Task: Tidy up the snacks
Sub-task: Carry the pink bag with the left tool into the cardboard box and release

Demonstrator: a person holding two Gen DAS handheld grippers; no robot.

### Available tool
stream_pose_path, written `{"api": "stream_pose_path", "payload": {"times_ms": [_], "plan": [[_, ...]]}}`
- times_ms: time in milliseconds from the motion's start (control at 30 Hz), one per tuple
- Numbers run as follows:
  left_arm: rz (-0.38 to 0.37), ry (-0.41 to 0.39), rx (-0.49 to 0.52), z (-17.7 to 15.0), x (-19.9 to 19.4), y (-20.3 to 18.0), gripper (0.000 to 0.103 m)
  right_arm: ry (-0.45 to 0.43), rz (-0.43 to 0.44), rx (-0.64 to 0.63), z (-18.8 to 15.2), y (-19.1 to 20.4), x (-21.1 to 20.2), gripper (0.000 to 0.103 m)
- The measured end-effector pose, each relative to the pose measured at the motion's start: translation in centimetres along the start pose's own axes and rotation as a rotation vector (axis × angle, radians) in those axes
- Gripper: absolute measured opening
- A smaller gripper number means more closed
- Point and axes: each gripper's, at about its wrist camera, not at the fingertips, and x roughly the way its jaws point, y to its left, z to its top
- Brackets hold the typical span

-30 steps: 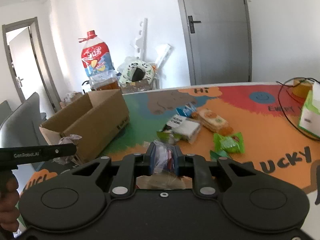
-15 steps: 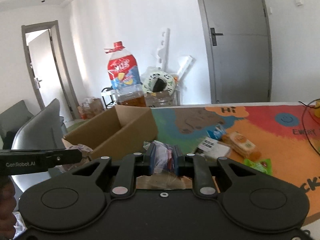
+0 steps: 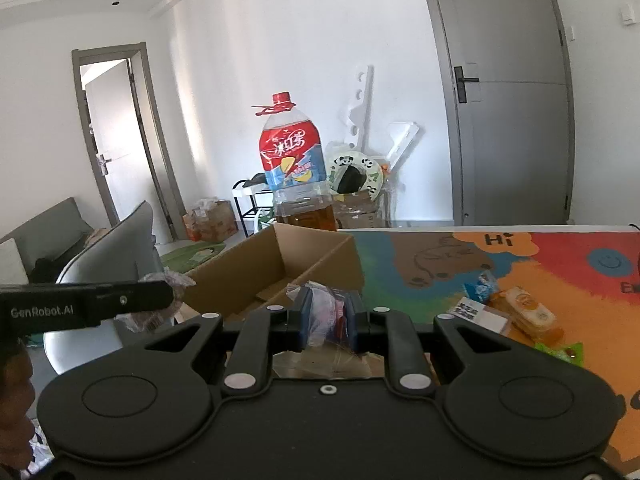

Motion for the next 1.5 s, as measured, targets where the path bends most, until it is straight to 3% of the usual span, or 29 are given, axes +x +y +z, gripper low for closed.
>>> {"api": "stream_pose_path", "payload": {"times_ms": [267, 833, 900, 1033, 1133, 1400, 1500], "plan": [[0.052, -0.018, -0.011, 1.7, 1.4, 2.8, 0.03, -0.015, 0.018, -0.036, 1.2, 1.8, 1.3, 0.019], [0.072, 0.057, -0.027, 4.3, 8.2, 5.9, 0.035, -0.015, 0.039, -0.065, 3.6, 3.6, 5.5, 0.019], [0.063, 0.074, -0.041, 4.6, 8.4, 6.4, 0.04, -0.002, 0.048, -0.066, 3.9, 3.6, 6.2, 0.019], [0.081, 0.068, -0.056, 4.5, 7.7, 6.7, 0.063, 0.028, 0.065, -0.068, 4.1, 4.0, 7.4, 0.019], [0.095, 0.075, -0.066, 4.2, 7.2, 7.0, 0.071, 0.043, 0.078, -0.073, 4.3, 4.2, 7.8, 0.019], [0.162, 0.071, -0.103, 2.6, 5.3, 8.5, 0.083, 0.051, 0.12, -0.07, 4.9, 5.0, 9.3, 0.02], [0.191, 0.081, -0.124, 1.9, 5.1, 9.0, 0.085, 0.004, 0.132, -0.057, 5.1, 5.4, 9.0, 0.03]]}}
